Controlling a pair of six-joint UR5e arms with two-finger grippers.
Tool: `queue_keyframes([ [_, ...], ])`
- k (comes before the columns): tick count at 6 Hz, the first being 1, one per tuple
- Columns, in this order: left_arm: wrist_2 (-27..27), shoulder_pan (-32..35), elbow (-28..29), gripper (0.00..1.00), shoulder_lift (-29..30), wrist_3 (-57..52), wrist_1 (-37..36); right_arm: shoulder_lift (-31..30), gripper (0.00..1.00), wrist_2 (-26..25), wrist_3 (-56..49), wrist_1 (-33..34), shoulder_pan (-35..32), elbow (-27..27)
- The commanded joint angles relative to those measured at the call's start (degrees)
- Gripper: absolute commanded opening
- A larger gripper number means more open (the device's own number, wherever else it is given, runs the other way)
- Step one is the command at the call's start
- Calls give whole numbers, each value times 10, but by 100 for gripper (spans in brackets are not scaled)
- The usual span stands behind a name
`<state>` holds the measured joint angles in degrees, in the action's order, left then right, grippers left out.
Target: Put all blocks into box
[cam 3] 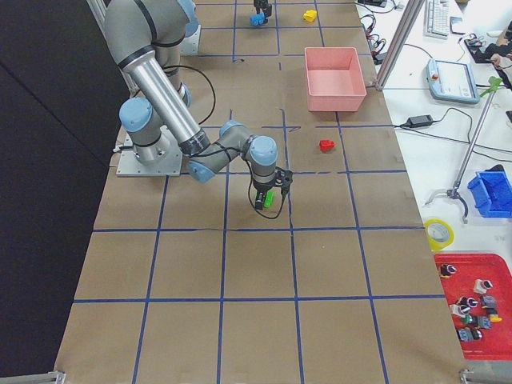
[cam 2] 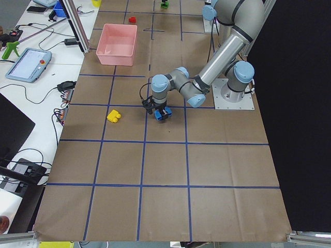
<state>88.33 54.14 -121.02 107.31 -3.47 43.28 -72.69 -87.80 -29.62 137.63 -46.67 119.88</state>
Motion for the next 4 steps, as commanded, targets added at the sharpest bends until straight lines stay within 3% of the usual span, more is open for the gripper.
queue_keyframes([
  [1, 2, 0, 0, 51, 0, 0, 4, 0, 86, -1, 0, 2, 0, 0],
  [3, 4, 1, 4, 22, -4, 0, 10, -4, 45, -6, 0, -6, 0, 0],
  [4, 15, 3, 10, 11, -16, 0, 33, -6, 30, -7, -1, -9, 0, -1],
])
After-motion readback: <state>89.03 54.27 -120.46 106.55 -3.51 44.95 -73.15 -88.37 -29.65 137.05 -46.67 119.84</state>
